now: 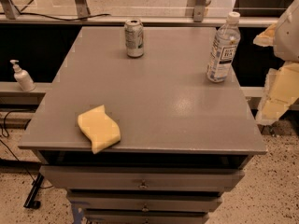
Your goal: Knock 7up can over
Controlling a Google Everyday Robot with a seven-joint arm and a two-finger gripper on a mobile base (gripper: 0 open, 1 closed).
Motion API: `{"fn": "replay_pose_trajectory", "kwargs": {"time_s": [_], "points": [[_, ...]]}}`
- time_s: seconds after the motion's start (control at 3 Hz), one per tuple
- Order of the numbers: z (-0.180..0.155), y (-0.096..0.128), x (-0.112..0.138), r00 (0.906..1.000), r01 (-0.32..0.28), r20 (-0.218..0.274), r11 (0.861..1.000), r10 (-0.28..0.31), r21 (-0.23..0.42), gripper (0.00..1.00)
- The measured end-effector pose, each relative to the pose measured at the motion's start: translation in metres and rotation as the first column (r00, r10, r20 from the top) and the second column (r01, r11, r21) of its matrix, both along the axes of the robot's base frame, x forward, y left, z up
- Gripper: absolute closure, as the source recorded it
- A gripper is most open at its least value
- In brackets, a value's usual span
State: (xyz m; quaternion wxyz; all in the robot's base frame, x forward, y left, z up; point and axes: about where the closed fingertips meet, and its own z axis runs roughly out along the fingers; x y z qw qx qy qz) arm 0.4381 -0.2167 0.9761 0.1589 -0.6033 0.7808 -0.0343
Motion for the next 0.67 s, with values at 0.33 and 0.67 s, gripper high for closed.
{"fn": "replay_pose_trajectory", "kwargs": {"time_s": [0.33,0.67], "points": [[0.0,0.0,0.0,1.0,0.0,0.0,1.0,0.0,0.0,0.0],[-0.001,0.011,0.008,0.9997,0.009,0.02,0.996,-0.011,0.084,0.0]]}}
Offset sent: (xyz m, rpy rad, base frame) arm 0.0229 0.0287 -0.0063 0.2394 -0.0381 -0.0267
